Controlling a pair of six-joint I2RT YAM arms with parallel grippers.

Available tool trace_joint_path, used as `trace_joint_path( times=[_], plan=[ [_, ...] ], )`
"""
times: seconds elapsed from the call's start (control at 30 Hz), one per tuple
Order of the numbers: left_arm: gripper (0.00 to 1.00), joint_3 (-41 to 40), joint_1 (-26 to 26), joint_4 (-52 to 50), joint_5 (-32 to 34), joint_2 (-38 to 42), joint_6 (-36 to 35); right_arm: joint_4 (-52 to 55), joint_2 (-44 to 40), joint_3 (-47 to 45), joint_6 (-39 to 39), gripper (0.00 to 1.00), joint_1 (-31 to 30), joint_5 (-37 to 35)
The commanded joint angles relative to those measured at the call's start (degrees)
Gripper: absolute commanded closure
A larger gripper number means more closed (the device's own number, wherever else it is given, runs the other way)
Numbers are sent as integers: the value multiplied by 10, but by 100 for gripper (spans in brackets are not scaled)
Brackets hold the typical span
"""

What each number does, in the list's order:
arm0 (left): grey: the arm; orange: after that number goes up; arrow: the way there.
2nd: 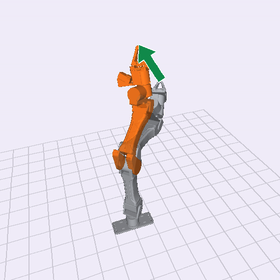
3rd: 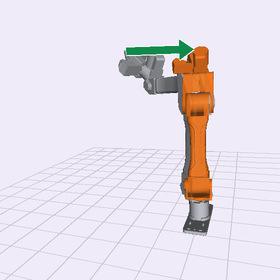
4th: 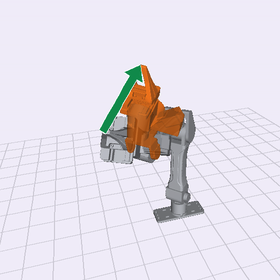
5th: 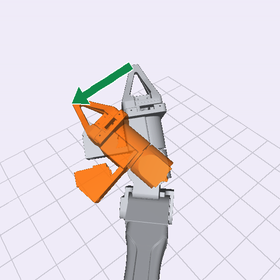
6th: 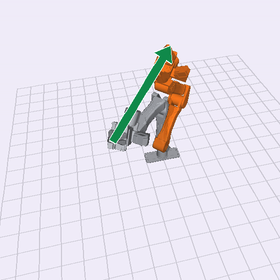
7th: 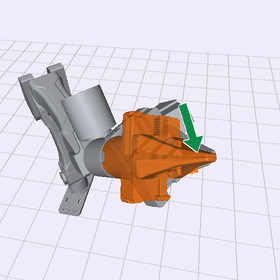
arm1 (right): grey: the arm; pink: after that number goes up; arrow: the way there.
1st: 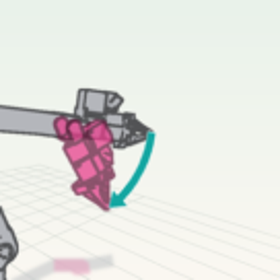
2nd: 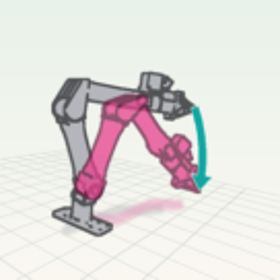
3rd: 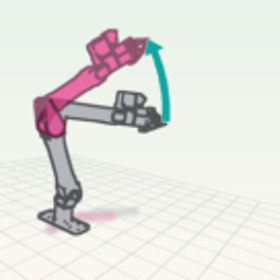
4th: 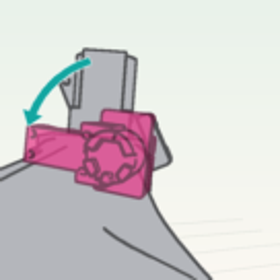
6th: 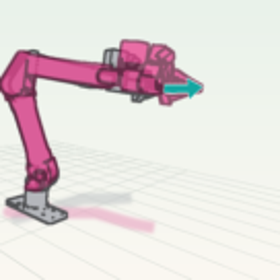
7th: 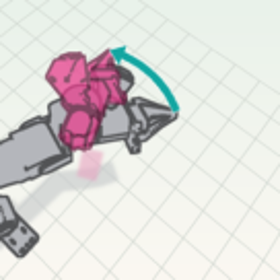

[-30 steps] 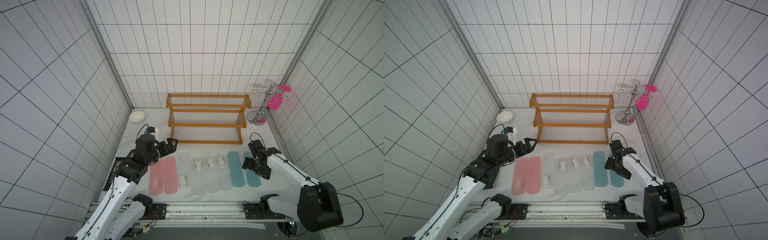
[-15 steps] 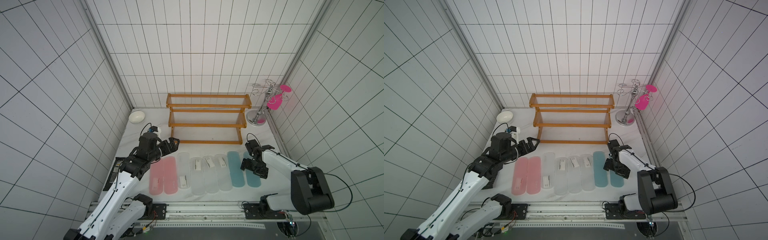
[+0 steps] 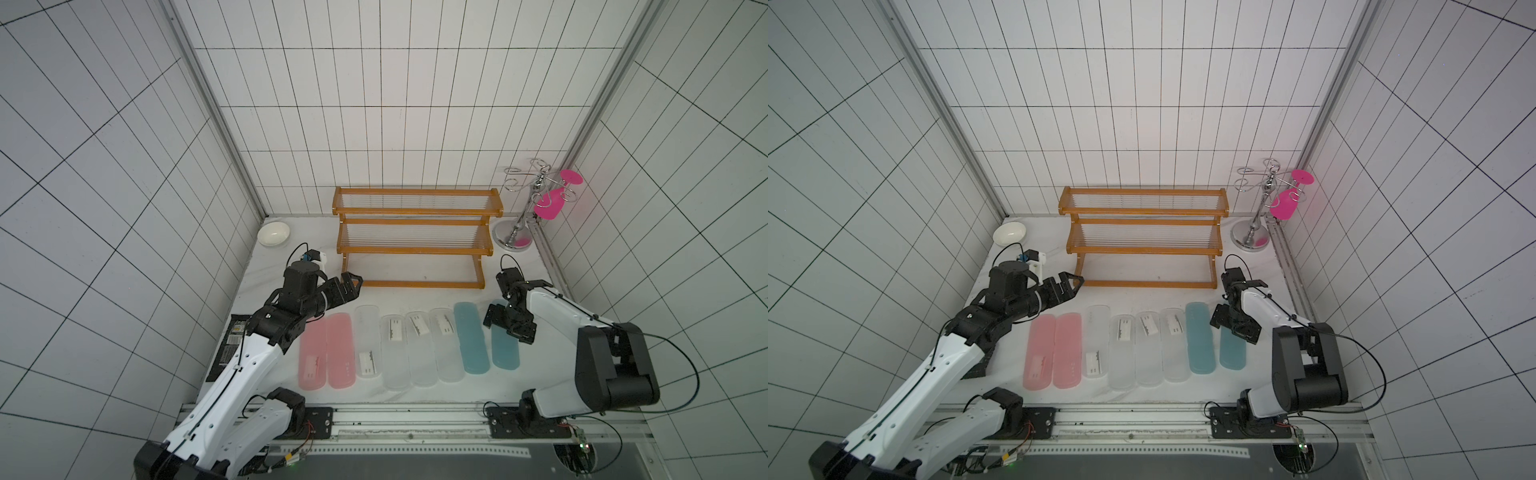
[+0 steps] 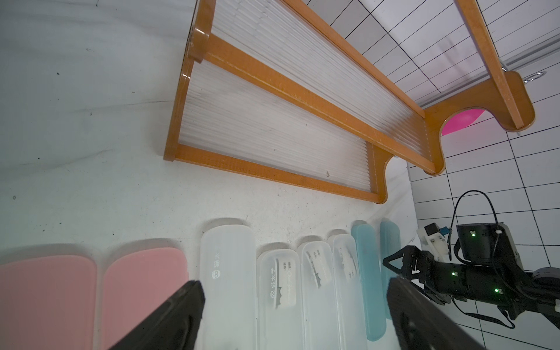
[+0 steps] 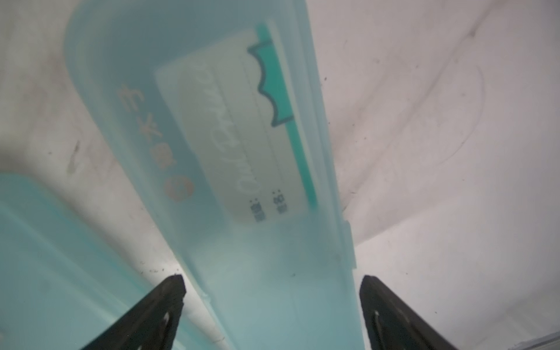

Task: Place the pencil cases on the shelf according to color
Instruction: Pick up the pencil case from the center of the board.

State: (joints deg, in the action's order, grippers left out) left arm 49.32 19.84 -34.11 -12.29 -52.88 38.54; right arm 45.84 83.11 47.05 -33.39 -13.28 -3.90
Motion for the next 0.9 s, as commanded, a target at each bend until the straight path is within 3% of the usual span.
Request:
trace_joint_path(
  times=[0.0, 0.43, 0.87],
  plan=[
    [2, 4, 2, 1, 3, 17, -14, 33, -46, 6, -9, 3, -22, -13],
    [2, -3, 2, -25, -10, 56, -13, 38, -76, -70, -74, 1, -50, -56],
    [2, -5, 3, -24, -30, 59, -6, -14, -52, -98, -85, 7, -65, -11]
  ],
)
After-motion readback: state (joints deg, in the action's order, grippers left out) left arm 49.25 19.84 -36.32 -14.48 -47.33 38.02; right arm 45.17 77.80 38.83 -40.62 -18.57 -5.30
